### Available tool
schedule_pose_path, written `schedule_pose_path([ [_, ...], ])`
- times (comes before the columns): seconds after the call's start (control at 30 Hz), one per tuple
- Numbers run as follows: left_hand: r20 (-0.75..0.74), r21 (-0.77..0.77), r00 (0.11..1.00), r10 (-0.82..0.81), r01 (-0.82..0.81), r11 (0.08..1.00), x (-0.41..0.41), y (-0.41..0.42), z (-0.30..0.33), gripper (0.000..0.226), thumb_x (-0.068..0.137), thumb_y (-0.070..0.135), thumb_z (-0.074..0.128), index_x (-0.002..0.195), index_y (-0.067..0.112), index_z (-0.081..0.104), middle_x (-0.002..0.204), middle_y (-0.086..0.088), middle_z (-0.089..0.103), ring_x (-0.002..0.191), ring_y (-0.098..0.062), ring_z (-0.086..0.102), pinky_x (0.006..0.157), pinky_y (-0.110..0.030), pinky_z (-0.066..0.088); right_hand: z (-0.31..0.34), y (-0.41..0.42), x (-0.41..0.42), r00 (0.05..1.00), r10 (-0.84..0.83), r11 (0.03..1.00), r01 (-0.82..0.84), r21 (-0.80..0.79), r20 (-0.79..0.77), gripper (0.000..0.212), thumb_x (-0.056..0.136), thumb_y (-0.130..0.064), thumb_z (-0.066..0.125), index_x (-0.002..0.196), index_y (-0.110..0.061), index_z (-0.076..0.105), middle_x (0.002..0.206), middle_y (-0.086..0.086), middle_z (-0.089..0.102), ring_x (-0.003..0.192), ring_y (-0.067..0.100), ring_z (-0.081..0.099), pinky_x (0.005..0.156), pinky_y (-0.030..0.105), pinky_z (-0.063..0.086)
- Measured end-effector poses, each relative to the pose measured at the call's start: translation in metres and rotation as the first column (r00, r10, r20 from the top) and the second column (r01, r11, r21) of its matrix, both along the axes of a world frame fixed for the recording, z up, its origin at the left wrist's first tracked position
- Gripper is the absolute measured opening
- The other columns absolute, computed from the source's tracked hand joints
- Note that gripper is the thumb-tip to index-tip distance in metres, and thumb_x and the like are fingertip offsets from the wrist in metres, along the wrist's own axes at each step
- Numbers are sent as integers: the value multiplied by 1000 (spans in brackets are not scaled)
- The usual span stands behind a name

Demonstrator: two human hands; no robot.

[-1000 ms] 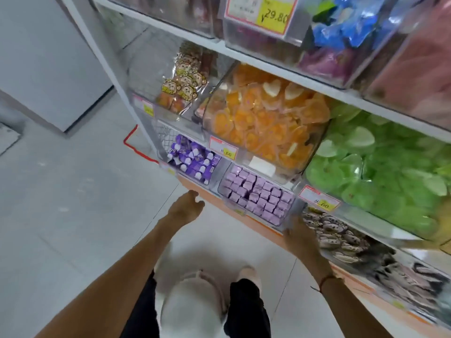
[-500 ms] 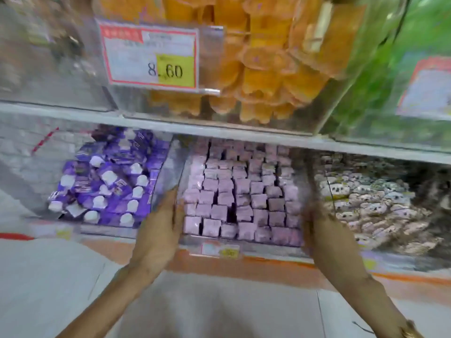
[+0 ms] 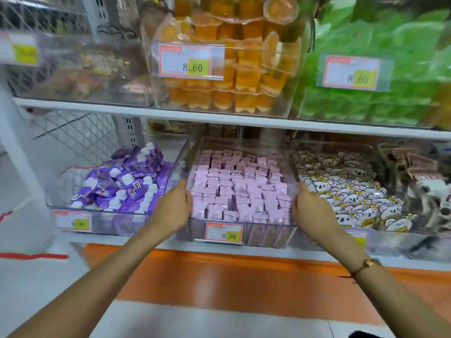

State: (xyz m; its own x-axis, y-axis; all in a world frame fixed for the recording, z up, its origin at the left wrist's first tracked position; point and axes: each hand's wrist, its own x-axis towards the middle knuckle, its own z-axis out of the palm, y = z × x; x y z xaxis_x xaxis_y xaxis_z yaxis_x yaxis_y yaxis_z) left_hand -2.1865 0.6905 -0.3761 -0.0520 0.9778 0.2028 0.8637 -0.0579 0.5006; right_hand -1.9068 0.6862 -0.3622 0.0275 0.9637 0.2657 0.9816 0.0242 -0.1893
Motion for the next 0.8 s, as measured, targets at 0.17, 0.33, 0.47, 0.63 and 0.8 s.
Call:
schedule_pose_path([
  [0.17,43,-109,999,20,-15,994,2,0,6,28,100,15,33,124,1,38,101,-23,61,87,-36,56,66,-34,33,5,-1,-8,998,-21,997,16,-79,-53,33,87,0,43,119,1,38,103,26,62,95,40,62,66,36,40],
  [0.33,4,-66,999,35,-35,997,4,-2,11,23,100,15,34,120,5,39,84,-13,58,66,-24,47,60,-32,33,11,3,-1,997,-1,995,-7,-103,-76,31,88,-5,43,118,0,37,100,23,63,91,38,62,66,36,41],
  [0.47,-1,-36,998,60,-60,998,5,4,10,17,98,20,38,109,7,38,82,-10,55,67,-25,48,59,-32,34,21,16,5,998,2,993,-8,-114,-59,17,90,-14,46,99,-5,36,102,23,62,92,36,61,64,31,35],
  [0.63,-64,36,993,99,-97,995,8,8,6,27,102,23,31,120,6,41,83,-9,53,69,-26,47,59,-33,33,16,29,-3,1000,-25,996,27,-84,18,28,89,-8,46,115,1,39,105,22,62,97,37,61,65,31,35],
  [0.8,-97,23,988,120,-118,993,6,12,10,21,100,17,35,107,4,50,94,-19,63,82,-38,60,61,-35,36,22,30,-1,1000,-15,999,15,-42,1,20,86,-7,48,106,-1,50,86,18,61,79,35,58,61,30,35],
])
